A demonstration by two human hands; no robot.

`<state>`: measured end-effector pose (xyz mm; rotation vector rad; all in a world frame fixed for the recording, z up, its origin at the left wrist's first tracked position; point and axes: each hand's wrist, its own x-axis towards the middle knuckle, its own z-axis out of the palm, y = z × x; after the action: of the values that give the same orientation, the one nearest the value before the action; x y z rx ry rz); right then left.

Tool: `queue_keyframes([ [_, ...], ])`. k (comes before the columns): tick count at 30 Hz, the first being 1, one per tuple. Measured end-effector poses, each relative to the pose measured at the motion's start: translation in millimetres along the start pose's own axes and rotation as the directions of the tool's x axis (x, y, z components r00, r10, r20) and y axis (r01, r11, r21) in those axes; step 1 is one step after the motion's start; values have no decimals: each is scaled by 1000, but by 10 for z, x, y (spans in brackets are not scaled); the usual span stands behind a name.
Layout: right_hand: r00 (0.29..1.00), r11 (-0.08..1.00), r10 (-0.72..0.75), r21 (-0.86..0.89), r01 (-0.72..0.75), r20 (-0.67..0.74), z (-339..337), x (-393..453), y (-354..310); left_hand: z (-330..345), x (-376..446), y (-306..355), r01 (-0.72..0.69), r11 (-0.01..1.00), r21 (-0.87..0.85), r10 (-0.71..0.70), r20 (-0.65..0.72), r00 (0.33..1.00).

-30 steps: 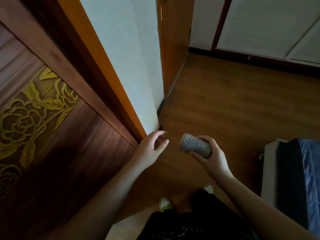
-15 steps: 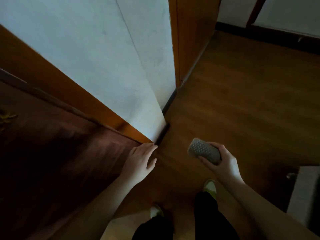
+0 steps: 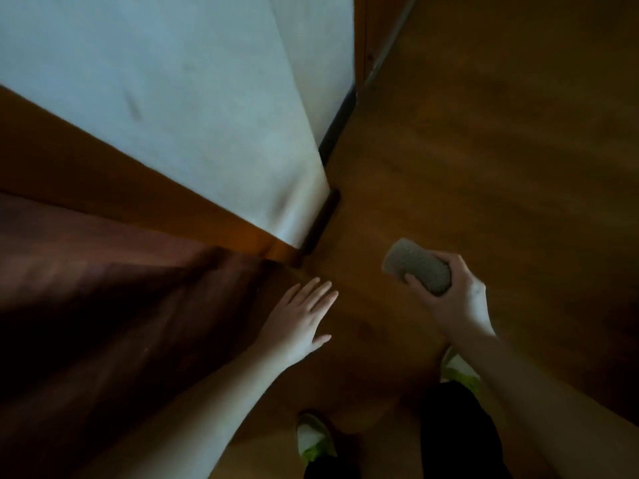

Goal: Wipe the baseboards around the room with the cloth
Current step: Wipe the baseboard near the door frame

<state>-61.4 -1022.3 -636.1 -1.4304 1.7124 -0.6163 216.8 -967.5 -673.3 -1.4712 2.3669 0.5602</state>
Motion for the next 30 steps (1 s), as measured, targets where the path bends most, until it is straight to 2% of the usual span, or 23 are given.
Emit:
queue_keyframes([
  [9,993,984,-101,-144,109,61,1040,837,1240,1368,967,-394,122,992,-2,-120,183,976],
  [12,991,974,-115,-190,127,75,1285,1149,1584,1735,1294,-452,130,991,26,-132,242,961],
  [14,982,958,-131,-237,161,137,1470,1305,1789,2024,1440,-438,91,994,54,-102,261,960],
  [16,962,936,-159,-276,218,220,1680,1390,1953,2337,1513,-451,68,996,63,-80,218,973],
  [19,959,922,-177,-303,240,221,1930,1544,2134,2689,1606,-579,106,994,21,-108,118,987],
  [22,960,920,-172,-311,236,222,2109,1739,2169,3007,1665,-736,146,989,22,-147,141,979],
  [24,959,920,-164,-316,233,230,2210,1844,2176,3201,1697,-788,152,988,-36,-147,130,981],
  [27,929,893,-241,-310,325,280,2416,1929,2145,3418,1708,-802,133,990,-49,-135,-41,990],
  [30,900,876,-307,-277,394,309,2665,1941,2080,3514,1636,-773,167,983,-76,-177,-138,975],
])
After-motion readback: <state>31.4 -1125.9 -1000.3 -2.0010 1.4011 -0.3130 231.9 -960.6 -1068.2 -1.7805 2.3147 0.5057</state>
